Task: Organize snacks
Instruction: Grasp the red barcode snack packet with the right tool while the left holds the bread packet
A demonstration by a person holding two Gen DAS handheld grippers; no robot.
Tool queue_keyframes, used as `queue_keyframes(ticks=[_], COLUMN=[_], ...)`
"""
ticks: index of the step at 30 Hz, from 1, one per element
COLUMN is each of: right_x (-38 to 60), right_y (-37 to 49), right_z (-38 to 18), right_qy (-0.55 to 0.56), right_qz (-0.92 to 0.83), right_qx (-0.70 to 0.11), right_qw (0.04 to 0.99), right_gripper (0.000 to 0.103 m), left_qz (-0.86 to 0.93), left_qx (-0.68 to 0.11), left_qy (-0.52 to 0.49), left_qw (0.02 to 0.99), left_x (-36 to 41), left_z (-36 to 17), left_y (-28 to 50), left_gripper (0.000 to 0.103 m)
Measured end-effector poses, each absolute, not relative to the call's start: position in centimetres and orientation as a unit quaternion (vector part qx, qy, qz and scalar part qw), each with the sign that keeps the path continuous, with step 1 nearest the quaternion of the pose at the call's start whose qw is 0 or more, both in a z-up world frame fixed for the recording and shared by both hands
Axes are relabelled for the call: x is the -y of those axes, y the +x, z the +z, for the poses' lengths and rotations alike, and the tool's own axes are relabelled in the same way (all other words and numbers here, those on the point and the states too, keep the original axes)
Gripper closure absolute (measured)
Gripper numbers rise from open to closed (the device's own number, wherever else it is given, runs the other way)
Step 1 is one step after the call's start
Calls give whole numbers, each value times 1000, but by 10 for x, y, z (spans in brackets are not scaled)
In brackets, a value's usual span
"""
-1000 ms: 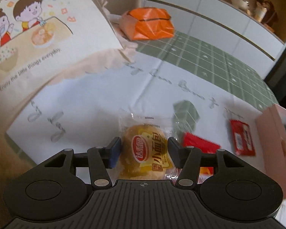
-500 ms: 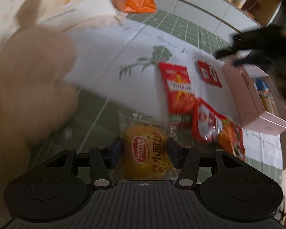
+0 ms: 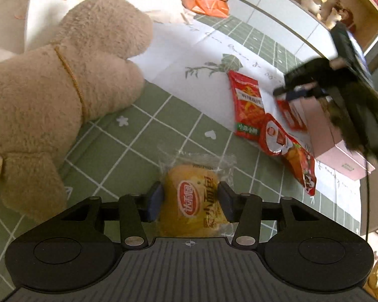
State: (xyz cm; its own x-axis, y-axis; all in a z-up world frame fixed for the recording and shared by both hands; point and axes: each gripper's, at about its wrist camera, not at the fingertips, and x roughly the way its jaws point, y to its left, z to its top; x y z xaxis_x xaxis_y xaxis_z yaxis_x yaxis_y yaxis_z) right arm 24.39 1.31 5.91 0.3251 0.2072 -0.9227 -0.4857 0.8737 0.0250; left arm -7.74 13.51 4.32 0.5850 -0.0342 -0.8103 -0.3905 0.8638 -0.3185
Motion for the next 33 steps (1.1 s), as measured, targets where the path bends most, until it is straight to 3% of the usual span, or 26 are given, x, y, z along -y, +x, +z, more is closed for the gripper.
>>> queue_keyframes(ticks=[8,9,13,18,21,24,33], right_x=[35,39,60,70,69,65,66], right_y=[139,128,94,81,80,77,71], right_z=[67,68,68,58,56,59,82], right_qy=[-115,-123,-158,-143,-141,-152,-170], right_qz=[298,302,293,271,258,254,264], right_qx=[-550,-542,-509,-520,-506,-503,-491], right_qw=[772,775,794,798,811,812,813], right_gripper=[72,68,31,26,25,44,46], left_qz=[80,77,55,29,24,23,67], left_qx=[-453,-455,-464,-474,-477,-481,-475], left_qy=[-216,-211,-194,-178,-166,-153,-145], left_qw=[861,862,863,862,863,863,866], left_x=[-124,-122,-113,-98,-89,-85,-100], left_z=[45,45,44,44,45,46,48], left_y=[-68,-66,-61,-57,-56,-54,-67], left_gripper=[51,51,49,48,48,47,49])
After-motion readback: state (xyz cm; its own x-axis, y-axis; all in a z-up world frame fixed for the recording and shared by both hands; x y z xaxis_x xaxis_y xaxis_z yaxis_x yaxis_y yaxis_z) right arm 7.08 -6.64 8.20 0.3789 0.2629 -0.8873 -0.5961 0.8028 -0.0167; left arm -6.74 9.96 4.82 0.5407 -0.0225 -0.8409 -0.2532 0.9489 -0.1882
